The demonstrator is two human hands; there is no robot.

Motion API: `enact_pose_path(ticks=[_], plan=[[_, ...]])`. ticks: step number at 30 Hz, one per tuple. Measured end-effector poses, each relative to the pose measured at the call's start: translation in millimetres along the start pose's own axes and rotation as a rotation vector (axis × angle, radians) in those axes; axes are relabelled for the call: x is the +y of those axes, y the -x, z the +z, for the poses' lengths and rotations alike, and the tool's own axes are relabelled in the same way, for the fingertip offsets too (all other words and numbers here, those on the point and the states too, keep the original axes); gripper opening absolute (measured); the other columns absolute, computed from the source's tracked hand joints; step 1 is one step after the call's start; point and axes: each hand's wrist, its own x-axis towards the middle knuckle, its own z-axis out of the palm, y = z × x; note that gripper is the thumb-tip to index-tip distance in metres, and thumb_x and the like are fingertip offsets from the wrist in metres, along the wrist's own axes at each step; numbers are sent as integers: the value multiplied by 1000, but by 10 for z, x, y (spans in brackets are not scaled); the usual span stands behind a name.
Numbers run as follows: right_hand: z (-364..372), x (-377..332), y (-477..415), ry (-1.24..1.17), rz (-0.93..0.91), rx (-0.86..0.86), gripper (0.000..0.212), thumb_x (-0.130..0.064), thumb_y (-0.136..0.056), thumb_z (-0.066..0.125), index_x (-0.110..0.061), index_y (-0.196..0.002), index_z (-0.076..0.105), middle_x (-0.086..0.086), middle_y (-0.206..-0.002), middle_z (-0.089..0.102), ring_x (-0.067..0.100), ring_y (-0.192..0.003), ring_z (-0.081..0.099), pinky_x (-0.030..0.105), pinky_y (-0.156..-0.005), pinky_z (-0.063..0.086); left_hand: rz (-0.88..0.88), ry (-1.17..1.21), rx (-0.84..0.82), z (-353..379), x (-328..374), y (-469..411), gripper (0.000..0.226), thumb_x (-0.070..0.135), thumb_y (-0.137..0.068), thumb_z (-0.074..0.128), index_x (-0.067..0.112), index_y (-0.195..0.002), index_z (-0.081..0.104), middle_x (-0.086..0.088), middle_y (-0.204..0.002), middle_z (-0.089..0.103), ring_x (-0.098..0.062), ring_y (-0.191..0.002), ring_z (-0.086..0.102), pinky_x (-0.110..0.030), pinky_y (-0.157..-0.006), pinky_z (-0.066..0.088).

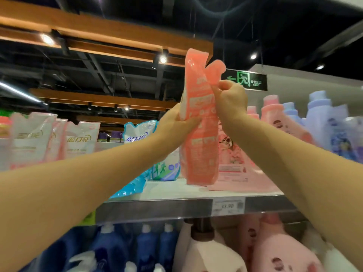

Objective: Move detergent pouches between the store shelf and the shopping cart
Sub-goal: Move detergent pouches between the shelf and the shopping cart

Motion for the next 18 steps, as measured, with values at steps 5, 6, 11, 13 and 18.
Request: enact_pose_path(ticks=[5, 6, 11, 13, 18], plan=[[-720, -400, 497, -33, 98, 1, 13, -32, -88, 63, -21, -81, 67, -4, -75, 68, 16, -73, 67, 35, -72, 58, 1, 233, -93, 298, 512, 520, 22, 11, -87, 62, 18, -107, 61, 3, -91, 68, -7, -79, 66, -21, -76, 55], [-873, -447, 624, -37, 136, 4, 12, -29, -87, 63, -20, -81, 67, -2, -75, 69, 18, -73, 67, 36, -73, 59, -24, 291, -107, 393, 590, 656, 21, 13, -85, 65, 18, -105, 62, 5, -87, 68, -3, -73, 65, -19, -73, 55], [-1744, -550, 1351, 36, 303, 89, 14, -23, -85, 54, -17, -86, 66, 8, -83, 65, 25, -77, 61, 52, -79, 54, -143, 506, -259, 958, 998, 1467, 18, 8, -88, 59, 15, -103, 65, 4, -83, 69, -7, -72, 66, -20, -68, 56], [-2139, -601, 1660, 47, 387, 125, 24, -26, -87, 55, -16, -106, 63, 7, -95, 68, 20, -79, 65, 44, -77, 58, -202, 576, -323, 1193, 1181, 1807, 16, 10, -87, 59, 20, -98, 65, 6, -81, 71, -8, -75, 68, -22, -67, 56], [-3197, -723, 2734, 185, 554, 188, 47, -47, -90, 53, -21, -129, 49, 3, -115, 63, 16, -96, 64, 38, -87, 53, -346, 706, -459, 1877, 1649, 2610, 16, 10, -88, 58, 14, -102, 65, 2, -79, 73, -10, -71, 69, -23, -64, 57]])
